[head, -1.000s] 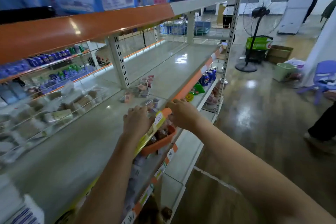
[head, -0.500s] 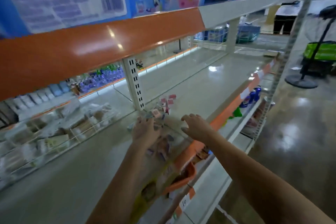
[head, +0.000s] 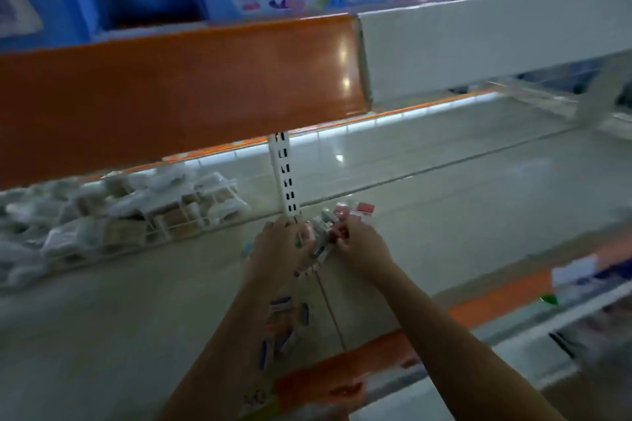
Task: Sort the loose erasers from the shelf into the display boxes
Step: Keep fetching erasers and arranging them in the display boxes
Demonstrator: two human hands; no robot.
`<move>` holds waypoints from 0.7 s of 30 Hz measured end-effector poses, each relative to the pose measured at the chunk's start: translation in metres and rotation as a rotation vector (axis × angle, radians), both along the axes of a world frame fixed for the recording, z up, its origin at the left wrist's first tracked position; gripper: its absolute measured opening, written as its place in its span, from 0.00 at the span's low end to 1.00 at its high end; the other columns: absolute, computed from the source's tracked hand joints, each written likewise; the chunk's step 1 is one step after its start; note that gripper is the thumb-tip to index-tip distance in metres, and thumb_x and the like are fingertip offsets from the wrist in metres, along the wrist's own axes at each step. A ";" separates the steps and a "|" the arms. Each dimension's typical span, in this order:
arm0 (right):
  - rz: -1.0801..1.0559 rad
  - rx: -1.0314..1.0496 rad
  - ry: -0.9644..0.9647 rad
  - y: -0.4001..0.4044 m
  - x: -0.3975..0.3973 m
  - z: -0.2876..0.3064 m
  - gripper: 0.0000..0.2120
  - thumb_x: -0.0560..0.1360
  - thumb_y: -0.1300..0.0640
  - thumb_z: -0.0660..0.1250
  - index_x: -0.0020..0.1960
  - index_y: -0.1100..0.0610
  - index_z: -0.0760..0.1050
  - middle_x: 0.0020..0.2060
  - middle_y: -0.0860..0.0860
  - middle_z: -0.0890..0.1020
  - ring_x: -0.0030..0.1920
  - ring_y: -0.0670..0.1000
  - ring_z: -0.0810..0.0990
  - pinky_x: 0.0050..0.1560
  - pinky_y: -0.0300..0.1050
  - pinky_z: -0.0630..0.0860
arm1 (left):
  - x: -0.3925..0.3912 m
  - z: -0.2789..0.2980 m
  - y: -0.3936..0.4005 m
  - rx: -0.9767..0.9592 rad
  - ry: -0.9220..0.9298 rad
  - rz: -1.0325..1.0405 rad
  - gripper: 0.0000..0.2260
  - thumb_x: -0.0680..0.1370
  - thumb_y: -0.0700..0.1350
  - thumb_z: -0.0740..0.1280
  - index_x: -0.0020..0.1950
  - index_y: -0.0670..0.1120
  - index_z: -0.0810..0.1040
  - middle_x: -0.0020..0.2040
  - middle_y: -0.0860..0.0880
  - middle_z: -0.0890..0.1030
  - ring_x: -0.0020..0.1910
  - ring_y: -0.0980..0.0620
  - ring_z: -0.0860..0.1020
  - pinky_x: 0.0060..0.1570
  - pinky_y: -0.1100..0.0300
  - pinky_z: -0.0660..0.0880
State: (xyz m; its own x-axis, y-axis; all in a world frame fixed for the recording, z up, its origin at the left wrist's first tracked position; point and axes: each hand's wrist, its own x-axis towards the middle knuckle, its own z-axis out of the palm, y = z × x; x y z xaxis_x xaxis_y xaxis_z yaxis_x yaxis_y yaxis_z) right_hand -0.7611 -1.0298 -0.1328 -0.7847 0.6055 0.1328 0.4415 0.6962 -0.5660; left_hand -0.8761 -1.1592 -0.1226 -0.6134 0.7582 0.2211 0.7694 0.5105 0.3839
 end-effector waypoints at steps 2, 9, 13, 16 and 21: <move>0.016 -0.059 0.083 0.012 0.005 0.001 0.07 0.75 0.55 0.64 0.50 0.57 0.77 0.43 0.53 0.81 0.43 0.53 0.79 0.41 0.42 0.73 | 0.006 0.000 -0.002 0.102 -0.040 0.057 0.12 0.76 0.56 0.62 0.44 0.52 0.82 0.37 0.55 0.79 0.37 0.53 0.76 0.34 0.59 0.71; 0.190 -0.771 0.305 0.026 0.029 0.029 0.05 0.75 0.62 0.66 0.50 0.56 0.78 0.46 0.60 0.82 0.44 0.54 0.82 0.47 0.46 0.81 | 0.043 0.016 -0.029 0.519 -0.567 0.285 0.07 0.79 0.42 0.64 0.48 0.53 0.80 0.39 0.54 0.82 0.31 0.63 0.78 0.31 0.70 0.72; 0.356 -1.017 0.301 -0.003 0.028 0.041 0.11 0.76 0.66 0.63 0.57 0.59 0.76 0.49 0.58 0.81 0.48 0.54 0.82 0.46 0.43 0.81 | 0.066 0.026 -0.063 0.732 -0.756 0.347 0.08 0.78 0.42 0.64 0.50 0.52 0.81 0.38 0.54 0.83 0.34 0.57 0.79 0.32 0.66 0.75; 0.436 -1.113 0.308 -0.036 0.025 0.045 0.12 0.76 0.67 0.61 0.57 0.57 0.76 0.45 0.53 0.82 0.42 0.51 0.83 0.42 0.41 0.81 | 0.075 0.033 -0.097 0.798 -0.778 0.408 0.08 0.79 0.43 0.64 0.48 0.52 0.82 0.38 0.52 0.83 0.34 0.55 0.79 0.31 0.64 0.74; 0.623 -1.169 0.251 -0.107 0.012 0.053 0.11 0.76 0.70 0.60 0.52 0.61 0.78 0.41 0.55 0.82 0.37 0.48 0.83 0.37 0.37 0.79 | 0.087 0.039 -0.176 0.872 -0.794 0.468 0.08 0.79 0.43 0.63 0.50 0.52 0.82 0.38 0.51 0.82 0.36 0.55 0.80 0.32 0.64 0.75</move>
State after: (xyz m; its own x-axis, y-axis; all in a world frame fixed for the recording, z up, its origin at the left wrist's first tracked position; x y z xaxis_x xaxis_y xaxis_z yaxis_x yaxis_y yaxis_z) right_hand -0.7495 -1.1371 -0.0797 -0.9993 0.0162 -0.0328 0.0289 -0.2008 -0.9792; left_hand -0.7889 -1.3356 -0.0838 -0.9749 0.2223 -0.0142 -0.0108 0.0166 0.9998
